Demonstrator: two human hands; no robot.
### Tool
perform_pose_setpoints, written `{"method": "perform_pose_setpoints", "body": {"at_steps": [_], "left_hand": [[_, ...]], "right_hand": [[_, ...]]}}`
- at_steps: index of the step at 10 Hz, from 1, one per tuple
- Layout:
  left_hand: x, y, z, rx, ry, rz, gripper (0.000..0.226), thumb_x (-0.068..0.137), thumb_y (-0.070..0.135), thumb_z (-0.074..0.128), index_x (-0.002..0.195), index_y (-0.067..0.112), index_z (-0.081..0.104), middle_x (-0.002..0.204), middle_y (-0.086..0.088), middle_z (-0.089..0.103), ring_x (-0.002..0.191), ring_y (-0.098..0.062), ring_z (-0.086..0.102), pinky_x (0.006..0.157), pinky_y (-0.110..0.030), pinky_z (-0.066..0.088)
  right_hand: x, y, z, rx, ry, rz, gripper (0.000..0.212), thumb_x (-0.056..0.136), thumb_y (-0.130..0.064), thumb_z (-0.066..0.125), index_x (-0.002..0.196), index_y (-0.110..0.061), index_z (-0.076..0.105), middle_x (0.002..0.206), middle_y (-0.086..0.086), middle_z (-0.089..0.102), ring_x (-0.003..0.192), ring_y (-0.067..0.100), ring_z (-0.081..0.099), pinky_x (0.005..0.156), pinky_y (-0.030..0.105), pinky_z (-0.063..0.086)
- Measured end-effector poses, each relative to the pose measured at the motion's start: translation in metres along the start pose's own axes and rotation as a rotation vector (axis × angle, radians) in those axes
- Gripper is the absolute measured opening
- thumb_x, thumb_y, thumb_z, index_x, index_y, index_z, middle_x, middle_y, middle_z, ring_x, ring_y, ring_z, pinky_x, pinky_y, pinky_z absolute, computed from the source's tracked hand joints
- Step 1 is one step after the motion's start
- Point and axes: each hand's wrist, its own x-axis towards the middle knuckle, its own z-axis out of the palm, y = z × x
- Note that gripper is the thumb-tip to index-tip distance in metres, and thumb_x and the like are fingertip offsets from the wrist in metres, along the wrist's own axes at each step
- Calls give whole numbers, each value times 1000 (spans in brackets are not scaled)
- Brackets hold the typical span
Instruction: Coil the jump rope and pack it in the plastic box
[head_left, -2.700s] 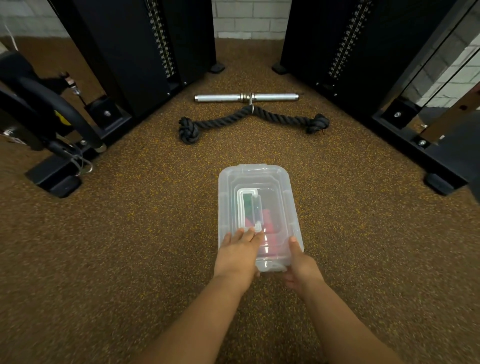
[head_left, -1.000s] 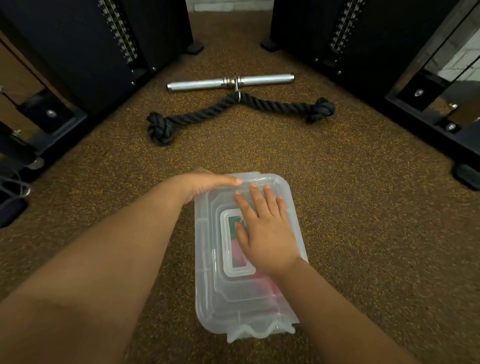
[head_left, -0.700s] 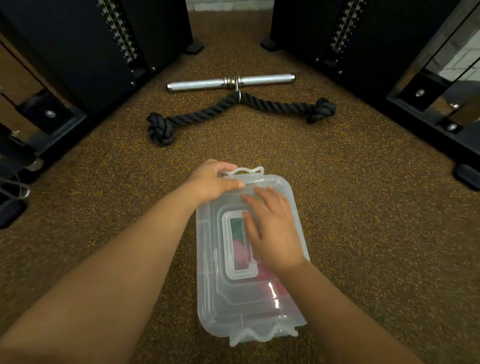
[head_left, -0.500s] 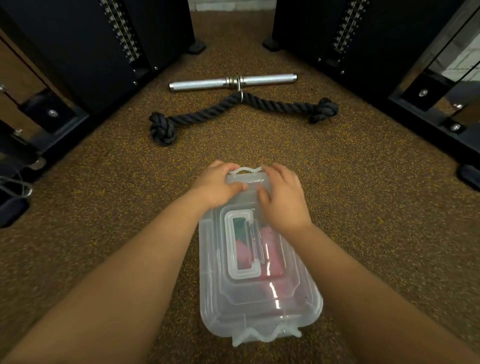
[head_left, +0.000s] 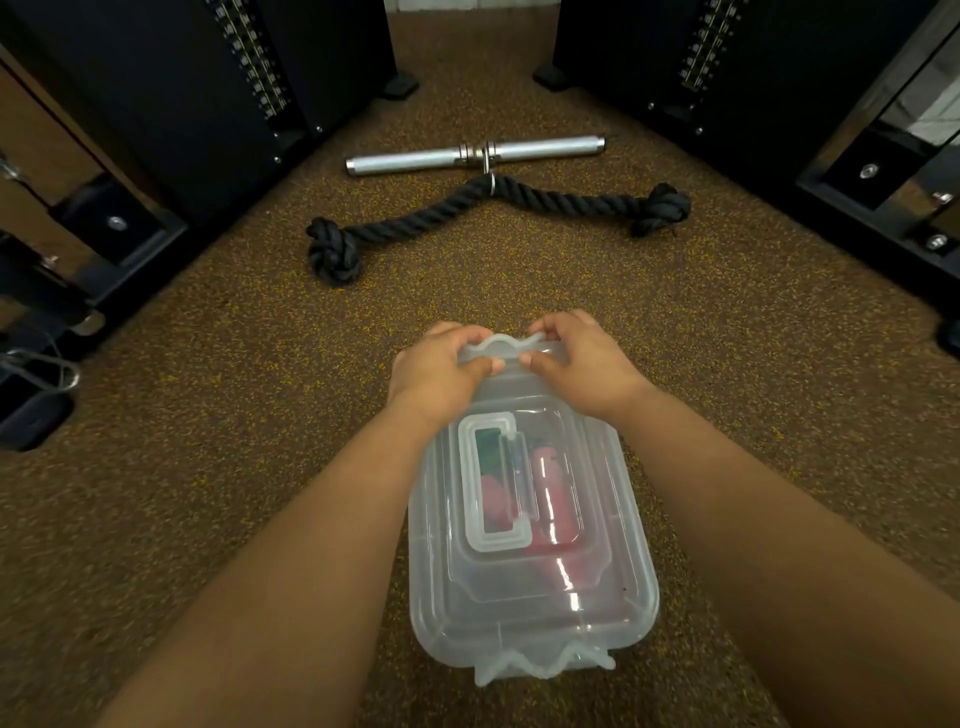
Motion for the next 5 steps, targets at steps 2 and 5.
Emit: {"method": "perform_pose_setpoints", "body": {"at_steps": [2,5], "left_hand": [[-7,3,1,-2,84,3,39,81,38,69,119,31,66,120,10,58,114,-17,54,103,-37,39],[-36,26,-7,392,-159,-32,52,101,32,31,152,30,18,164,-2,2,150,-23,1,120,-43,6]], "right_hand": [[-3,0,4,24,67,-13,36,88,-26,62,122,-16,55,121,6,49,112,21,50,93,24,34],[-22,-16,1,-308,-36,23,53,98,-29,39,148,-17,25,152,12,33,139,29,30,113,40,27]]}}
